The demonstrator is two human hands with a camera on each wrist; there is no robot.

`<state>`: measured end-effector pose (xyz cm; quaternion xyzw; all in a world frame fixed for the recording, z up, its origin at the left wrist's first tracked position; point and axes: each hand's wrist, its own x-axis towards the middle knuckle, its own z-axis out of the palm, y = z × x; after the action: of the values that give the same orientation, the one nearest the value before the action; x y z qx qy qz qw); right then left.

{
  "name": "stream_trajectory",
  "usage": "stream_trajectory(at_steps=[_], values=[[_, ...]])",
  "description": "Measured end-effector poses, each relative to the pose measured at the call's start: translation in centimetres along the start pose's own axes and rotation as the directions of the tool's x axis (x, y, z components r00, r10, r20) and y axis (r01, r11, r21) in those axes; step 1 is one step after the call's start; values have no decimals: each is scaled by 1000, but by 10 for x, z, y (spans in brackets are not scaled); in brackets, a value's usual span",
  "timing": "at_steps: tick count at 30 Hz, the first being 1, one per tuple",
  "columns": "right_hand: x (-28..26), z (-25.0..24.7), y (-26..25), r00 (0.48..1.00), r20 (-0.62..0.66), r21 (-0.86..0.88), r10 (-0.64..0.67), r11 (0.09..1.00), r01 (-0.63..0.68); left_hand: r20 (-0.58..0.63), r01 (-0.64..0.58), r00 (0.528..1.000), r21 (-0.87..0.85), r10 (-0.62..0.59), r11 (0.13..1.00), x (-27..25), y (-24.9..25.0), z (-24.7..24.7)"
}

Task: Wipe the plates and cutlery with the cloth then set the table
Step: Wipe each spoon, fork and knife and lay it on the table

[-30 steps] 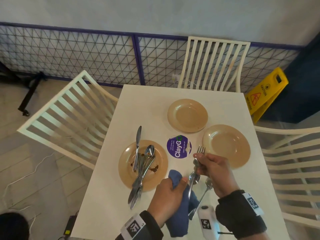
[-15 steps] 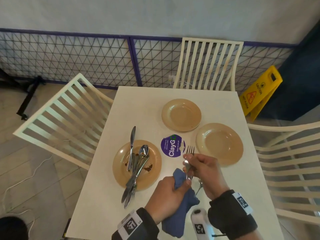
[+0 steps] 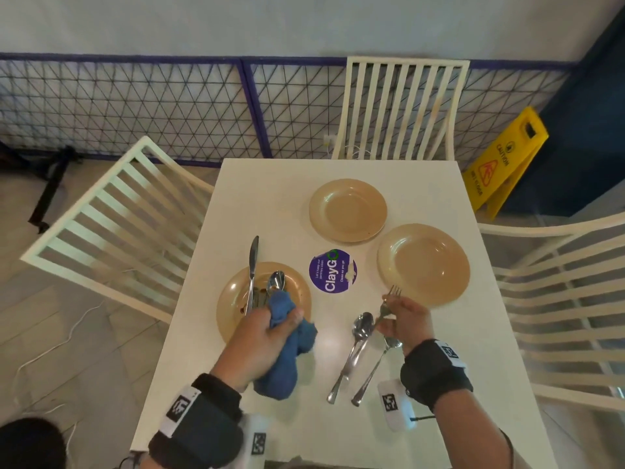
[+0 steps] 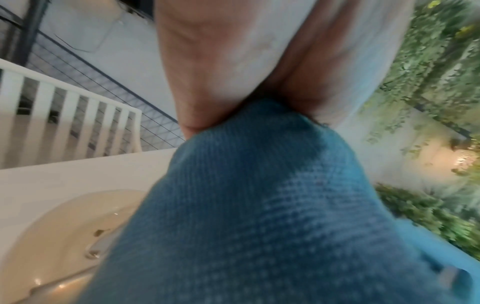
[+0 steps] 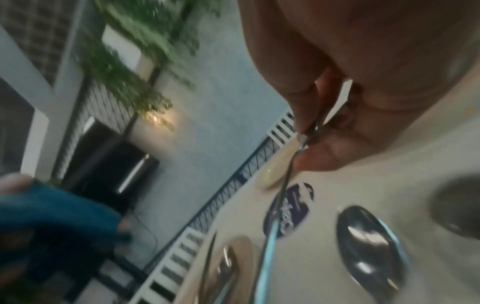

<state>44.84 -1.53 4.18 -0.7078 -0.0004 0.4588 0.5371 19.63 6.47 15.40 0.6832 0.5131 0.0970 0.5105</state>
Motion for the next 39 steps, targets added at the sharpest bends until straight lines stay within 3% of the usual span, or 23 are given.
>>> stream_trajectory(at_steps=[4, 9, 12, 15, 18, 20, 23, 26, 31, 39], values=[[20, 9, 32, 998, -7, -225, 63, 972, -63, -158, 77, 981, -194, -109, 978, 8, -12, -27], [37, 27, 35, 997, -61, -455, 36, 888, -60, -186, 13, 975, -497, -121, 867, 9, -12, -42], [44, 35, 31, 996, -74, -709, -53, 705, -15, -150, 46, 974, -608, -172, 792, 13, -28, -61], [29, 52, 22, 973, -47, -813, -227, 574, 95, -112, 101, 964, -687, -243, 720, 20, -52, -83], [6, 90, 23, 951, 74, -845, -299, 487, 219, -52, 158, 963, -686, -265, 710, 25, -65, -95], [-8, 121, 36, 952, 218, -858, -217, 423, 293, -45, 171, 957, -709, -286, 685, 27, -77, -102], [-24, 165, 55, 920, 363, -845, -147, 364, 391, 71, 235, 964, -677, -256, 698, 29, -94, -110], [-30, 205, 59, 902, 409, -835, -137, 343, 430, 8, 257, 945, -638, -327, 726, 33, -106, -114], [-13, 262, 46, 922, 370, -871, -114, 302, 387, 93, 308, 946, -556, -310, 772, 29, -133, -118], [28, 311, 43, 971, 237, -927, -34, 292, 237, 62, 319, 940, -509, -336, 799, 19, -155, -129]])
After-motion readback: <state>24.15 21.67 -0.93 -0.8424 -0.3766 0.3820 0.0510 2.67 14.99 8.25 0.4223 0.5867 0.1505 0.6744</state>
